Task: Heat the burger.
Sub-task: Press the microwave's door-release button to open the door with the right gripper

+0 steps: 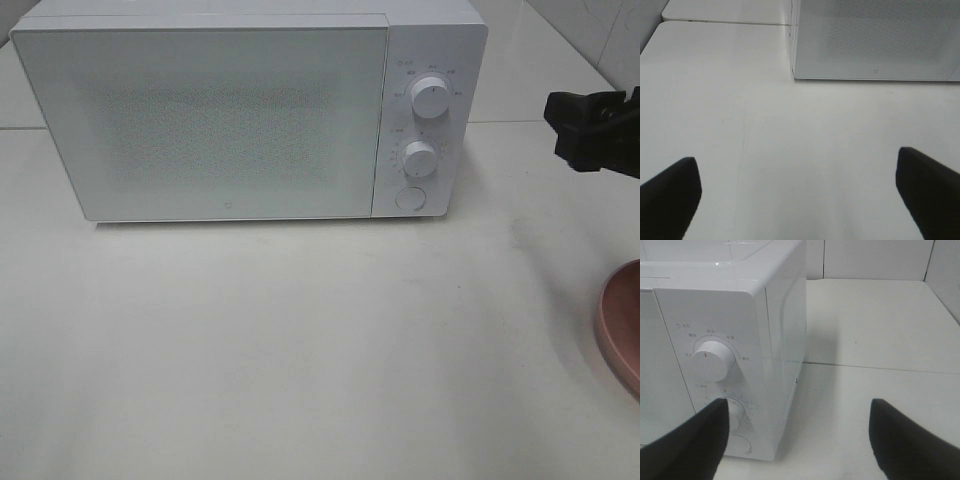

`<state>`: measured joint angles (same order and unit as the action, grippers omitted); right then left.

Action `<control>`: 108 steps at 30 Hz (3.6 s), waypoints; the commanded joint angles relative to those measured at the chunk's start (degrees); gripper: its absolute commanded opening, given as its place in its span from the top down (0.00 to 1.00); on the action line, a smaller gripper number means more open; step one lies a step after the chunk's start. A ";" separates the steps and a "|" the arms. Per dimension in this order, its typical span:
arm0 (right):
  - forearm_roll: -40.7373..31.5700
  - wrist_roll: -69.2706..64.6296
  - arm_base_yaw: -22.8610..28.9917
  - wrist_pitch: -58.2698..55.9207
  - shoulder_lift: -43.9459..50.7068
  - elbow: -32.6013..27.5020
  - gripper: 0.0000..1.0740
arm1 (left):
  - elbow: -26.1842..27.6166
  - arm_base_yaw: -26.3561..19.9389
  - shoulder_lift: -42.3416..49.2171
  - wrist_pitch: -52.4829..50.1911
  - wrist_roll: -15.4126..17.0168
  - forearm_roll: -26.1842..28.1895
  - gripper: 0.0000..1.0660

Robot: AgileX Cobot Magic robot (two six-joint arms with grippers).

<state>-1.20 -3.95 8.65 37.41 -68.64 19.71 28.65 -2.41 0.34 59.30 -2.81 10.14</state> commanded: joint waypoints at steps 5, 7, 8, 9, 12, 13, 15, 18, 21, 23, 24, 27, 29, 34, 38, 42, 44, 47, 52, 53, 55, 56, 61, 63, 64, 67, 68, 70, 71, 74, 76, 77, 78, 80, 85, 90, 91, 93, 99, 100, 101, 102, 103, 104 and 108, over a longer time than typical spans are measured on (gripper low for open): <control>-5.73 2.58 0.17 7.62 -4.64 -2.35 0.30 | -0.11 0.11 0.97 -0.11 0.29 -0.11 0.08; -8.02 4.35 2.23 10.37 -6.25 -3.04 0.30 | -0.11 0.11 0.97 -0.11 0.29 -0.11 0.08; -9.05 5.39 3.27 11.80 -7.05 -3.32 0.30 | -0.11 0.11 0.97 -0.11 0.29 -0.11 0.08; -11.75 7.91 6.42 13.75 -8.71 -3.55 0.30 | -0.11 0.11 0.97 -0.11 0.29 -0.11 0.08; -16.96 11.40 11.17 16.79 -11.75 -3.55 0.30 | -0.11 0.11 0.97 -0.11 0.29 -0.11 0.08; -16.96 11.40 11.17 16.79 -11.75 -3.55 0.30 | -0.11 0.11 0.97 -0.11 0.29 -0.11 0.08; -22.57 13.98 15.87 21.20 -14.95 -3.55 0.30 | -0.11 0.11 0.97 -0.11 0.29 -0.11 0.08; -24.41 14.38 17.48 22.35 -16.04 -3.55 0.30 | -0.11 0.11 0.97 -0.11 0.29 -0.11 0.08; -31.11 14.78 23.15 25.73 -20.05 -3.50 0.30 | -0.11 0.11 0.97 -0.11 0.29 -0.11 0.08; -35.87 14.78 27.22 28.25 -22.69 -3.50 0.30 | -0.11 0.11 0.97 -0.11 0.29 -0.11 0.08; -35.87 14.78 27.22 28.25 -22.69 -3.50 0.30 | -0.11 0.11 0.97 -0.11 0.29 -0.11 0.08; -40.34 14.78 31.40 29.91 -25.21 -3.32 0.30 | -0.11 0.11 0.97 -0.11 0.29 -0.11 0.08; -44.69 15.01 34.84 30.54 -27.16 -2.23 0.30 | -0.11 0.11 0.97 -0.11 0.29 -0.11 0.08; -49.22 17.42 39.02 30.88 -30.19 -0.29 0.30 | -0.11 0.11 0.97 -0.11 0.29 -0.11 0.08; -49.90 17.53 40.34 30.71 -31.51 0.63 0.30 | -0.11 0.11 0.97 -0.11 0.29 -0.11 0.08; -50.02 16.90 40.97 30.65 -32.31 0.69 0.30 | -0.11 0.11 0.97 -0.11 0.29 -0.11 0.08; -50.02 16.44 40.97 30.60 -32.31 0.69 0.30 | -0.11 0.11 0.97 -0.11 0.29 -0.11 0.08; -50.02 13.52 40.97 30.65 -32.31 0.69 0.30 | -0.11 0.11 0.97 -0.11 0.29 -0.11 0.08; -50.02 3.55 40.97 30.65 -32.31 0.69 0.30 | -0.11 0.11 0.97 -0.11 0.29 -0.11 0.08; -50.02 -2.69 40.97 30.71 -32.31 0.69 0.30 | -0.11 0.11 0.97 -0.11 0.29 -0.11 0.08; -50.02 -5.10 40.97 30.71 -32.31 0.69 0.30 | -0.11 0.11 0.97 -0.11 0.29 -0.11 0.08; -50.02 -10.89 40.97 30.71 -32.31 0.69 0.30 | -0.11 0.11 0.97 -0.11 0.29 -0.11 0.08; -50.02 -26.01 40.97 30.71 -32.31 0.69 0.31 | -0.11 0.11 0.97 -0.11 0.29 -0.11 0.08; -50.02 -28.93 40.97 30.71 -32.31 0.69 0.32 | -0.11 0.11 0.97 -0.11 0.29 -0.11 0.08; -50.02 -35.81 40.97 30.71 -32.31 0.69 0.35 | -0.11 0.11 0.97 -0.11 0.29 -0.11 0.08; -50.02 -46.93 40.97 30.65 -32.31 0.69 0.41 | -0.11 0.11 0.97 -0.11 0.29 -0.11 0.08; -50.02 -46.93 40.97 30.65 -32.31 0.69 0.41 | -0.11 0.11 0.97 -0.11 0.29 -0.11 0.08; -50.02 -54.83 40.97 30.65 -32.31 0.69 0.51 | -0.11 0.11 0.97 -0.11 0.29 -0.11 0.08; -50.02 -54.83 40.97 30.65 -32.31 0.69 0.51 | -0.11 0.11 0.97 -0.11 0.29 -0.11 0.08; -50.02 -61.82 40.97 30.65 -32.31 0.69 0.64 | -0.11 0.11 0.97 -0.11 0.29 -0.11 0.08; -50.02 -66.00 40.97 30.65 -32.31 0.69 0.76 | -0.11 0.11 0.97 -0.11 0.29 -0.11 0.08; -50.02 -66.00 40.97 30.65 -32.31 0.69 0.76 | -0.11 0.11 0.97 -0.11 0.29 -0.11 0.08; -50.02 -67.27 40.97 30.60 -32.31 0.69 0.80 | -0.11 0.11 0.97 -0.11 0.29 -0.11 0.08; -50.02 -68.98 40.97 30.02 -32.31 0.69 0.88 | -0.11 0.11 0.97 -0.11 0.29 -0.11 0.08; -50.02 -72.71 40.91 26.99 -32.31 0.69 1.00 | -0.11 0.11 0.97 -0.11 0.29 -0.11 0.08; -50.08 -72.94 40.85 26.59 -32.31 0.69 1.00 | -0.11 0.11 0.97 -0.11 0.29 -0.11 0.08; -50.25 -72.65 40.22 26.76 -32.83 0.86 1.00 | -0.11 0.11 0.97 -0.11 0.29 -0.11 0.08; -49.73 -72.65 39.30 26.53 -34.15 1.49 1.00 | -0.11 0.11 0.97 -0.11 0.29 -0.11 0.08; -45.61 -72.71 36.61 26.36 -37.76 4.98 1.00 | -0.11 0.11 0.97 -0.11 0.29 -0.11 0.08; -44.12 -72.71 35.58 26.24 -38.67 6.36 1.00 | -0.11 0.11 0.97 -0.11 0.29 -0.11 0.08; -44.12 -72.71 35.58 26.24 -38.67 6.36 1.00 | -0.11 0.11 0.97 -0.11 0.29 -0.11 0.08; -43.09 -72.71 34.66 25.50 -39.59 7.62 1.00 | -0.11 0.11 0.97 -0.11 0.29 -0.11 0.08; -43.09 -72.71 34.66 25.50 -39.59 7.62 1.00 | -0.11 0.11 0.97 -0.11 0.29 -0.11 0.08; -42.74 -72.71 34.21 24.81 -39.88 8.37 1.00 | -0.11 0.11 0.97 -0.11 0.29 -0.11 0.08; -42.17 -72.71 31.97 23.15 -41.88 10.89 1.00 | -0.11 0.11 0.97 -0.11 0.29 -0.11 0.08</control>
<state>-44.23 -76.89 41.83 61.71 -109.78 29.28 28.65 -2.41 0.34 59.30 -2.81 10.08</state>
